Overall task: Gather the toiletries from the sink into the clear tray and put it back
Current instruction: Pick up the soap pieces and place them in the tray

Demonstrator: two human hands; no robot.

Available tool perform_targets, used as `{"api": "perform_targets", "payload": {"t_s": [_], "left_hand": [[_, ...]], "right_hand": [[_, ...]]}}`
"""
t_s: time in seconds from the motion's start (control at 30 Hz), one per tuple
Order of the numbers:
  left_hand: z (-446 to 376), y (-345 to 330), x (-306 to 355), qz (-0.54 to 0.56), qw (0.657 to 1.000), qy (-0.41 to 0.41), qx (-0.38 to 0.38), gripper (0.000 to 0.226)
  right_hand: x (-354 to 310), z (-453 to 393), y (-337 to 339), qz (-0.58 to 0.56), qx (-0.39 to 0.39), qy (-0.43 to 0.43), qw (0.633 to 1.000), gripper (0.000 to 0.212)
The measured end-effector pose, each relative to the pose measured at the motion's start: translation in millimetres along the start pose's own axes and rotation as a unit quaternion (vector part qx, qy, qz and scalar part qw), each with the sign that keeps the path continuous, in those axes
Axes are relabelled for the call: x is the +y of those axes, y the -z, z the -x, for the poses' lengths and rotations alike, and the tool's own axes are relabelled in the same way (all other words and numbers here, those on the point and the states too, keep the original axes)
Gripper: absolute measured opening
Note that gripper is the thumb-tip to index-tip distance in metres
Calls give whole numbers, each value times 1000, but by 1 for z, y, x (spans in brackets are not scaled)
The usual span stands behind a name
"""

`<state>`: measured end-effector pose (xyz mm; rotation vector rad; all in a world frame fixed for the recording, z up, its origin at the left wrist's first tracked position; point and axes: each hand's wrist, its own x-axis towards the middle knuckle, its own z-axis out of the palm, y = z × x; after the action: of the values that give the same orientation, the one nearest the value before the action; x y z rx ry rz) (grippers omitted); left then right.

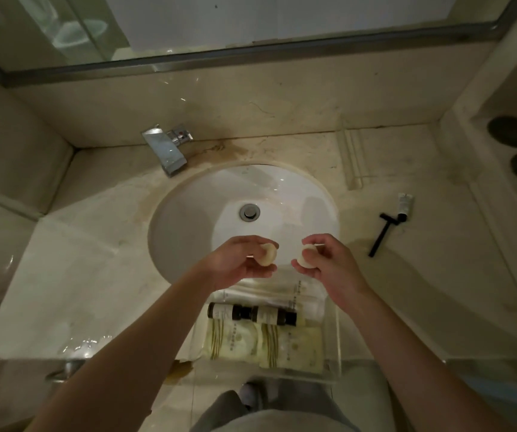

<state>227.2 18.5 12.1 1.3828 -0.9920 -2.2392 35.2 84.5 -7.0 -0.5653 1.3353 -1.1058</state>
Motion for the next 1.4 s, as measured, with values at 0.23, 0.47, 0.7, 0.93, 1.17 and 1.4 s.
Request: {"api": "perform_targets", "payload": {"t_s": [0.23,0.47,0.7,0.93,1.17,1.4], "left_hand": [[26,-1,-28,-74,997,-19,-19,23],[52,-2,-62,-204,978,-43,-17,21],[61,-26,-88,-289,954,-73,22,20],[50,-63,-104,-389,913,-108,63,22],[46,-72,-109,-497,855,-124,86,19],[44,-88,-111,-546,828,-105,73,25]], "right_hand": [[26,46,-5,189,72,32,979,8],[55,87,-8,294,92,32,951,10],[74,110,-6,431,128,38,892,4],[79,107,0,535,187,51,822,15],[81,96,6,534,144,84,829,20],[73,86,4,541,146,94,823,18]]}}
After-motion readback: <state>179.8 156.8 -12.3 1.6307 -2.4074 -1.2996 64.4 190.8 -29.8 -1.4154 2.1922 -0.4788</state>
